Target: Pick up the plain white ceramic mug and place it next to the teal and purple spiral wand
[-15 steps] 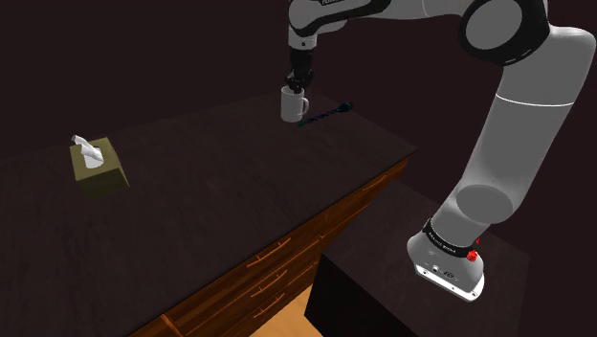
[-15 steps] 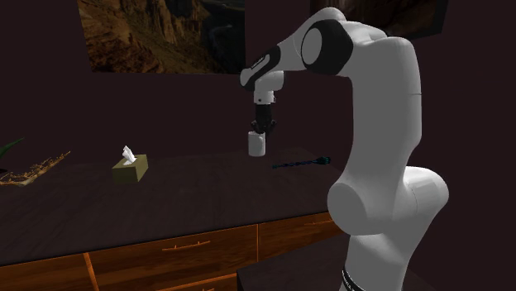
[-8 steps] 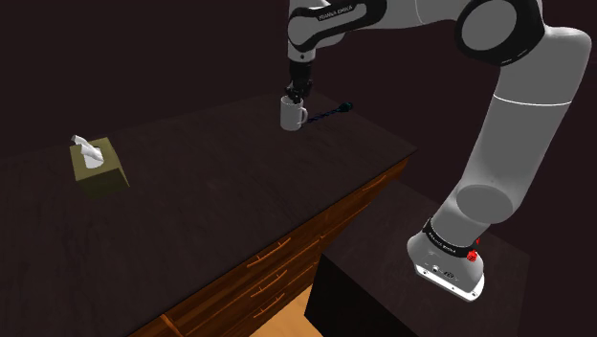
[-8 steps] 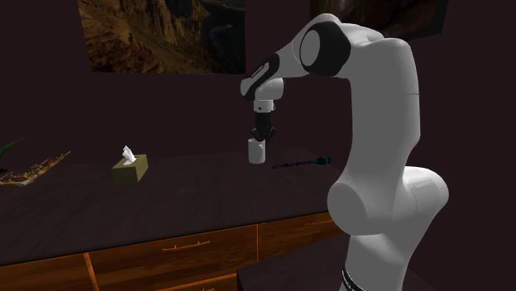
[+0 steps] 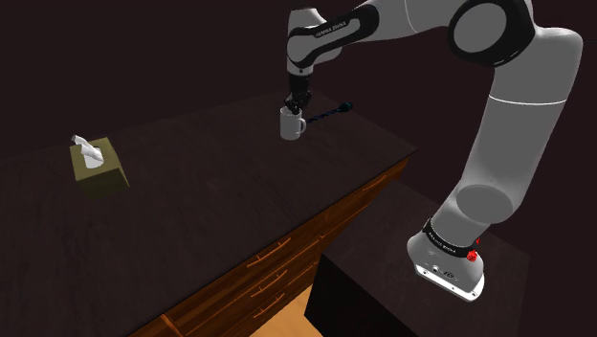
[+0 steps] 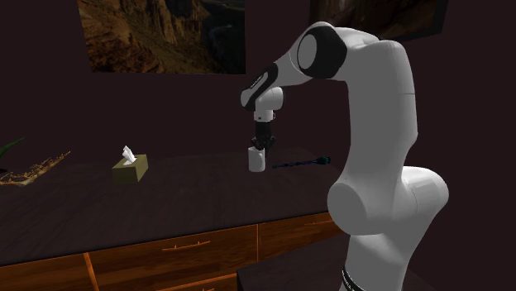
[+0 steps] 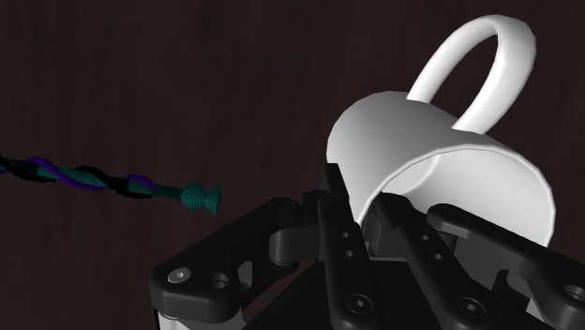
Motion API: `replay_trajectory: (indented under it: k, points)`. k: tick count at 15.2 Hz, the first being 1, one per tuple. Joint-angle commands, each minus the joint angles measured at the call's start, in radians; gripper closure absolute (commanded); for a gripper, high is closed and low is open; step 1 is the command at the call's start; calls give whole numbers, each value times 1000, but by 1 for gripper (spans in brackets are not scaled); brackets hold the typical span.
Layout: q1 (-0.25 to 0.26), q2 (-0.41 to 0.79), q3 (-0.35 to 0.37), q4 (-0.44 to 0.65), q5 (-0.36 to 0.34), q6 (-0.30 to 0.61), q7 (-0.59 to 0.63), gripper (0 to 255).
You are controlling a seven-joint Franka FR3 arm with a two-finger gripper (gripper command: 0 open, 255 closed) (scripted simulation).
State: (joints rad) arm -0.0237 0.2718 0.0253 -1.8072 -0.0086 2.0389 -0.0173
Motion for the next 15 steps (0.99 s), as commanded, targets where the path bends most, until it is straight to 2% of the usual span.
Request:
replay_trajectory:
  k: [1, 4, 11, 12, 15]
  points:
    - [-1, 8, -1, -17, 0, 25, -1, 255]
    - [-1, 26, -1, -37, -1, 63, -1, 255]
    - [-1, 26, -1, -37, -1, 63, -1, 255]
    - [-1, 26, -1, -37, -1, 63, -1, 0]
    - [-1, 26, -1, -37, -1, 63, -1, 0]
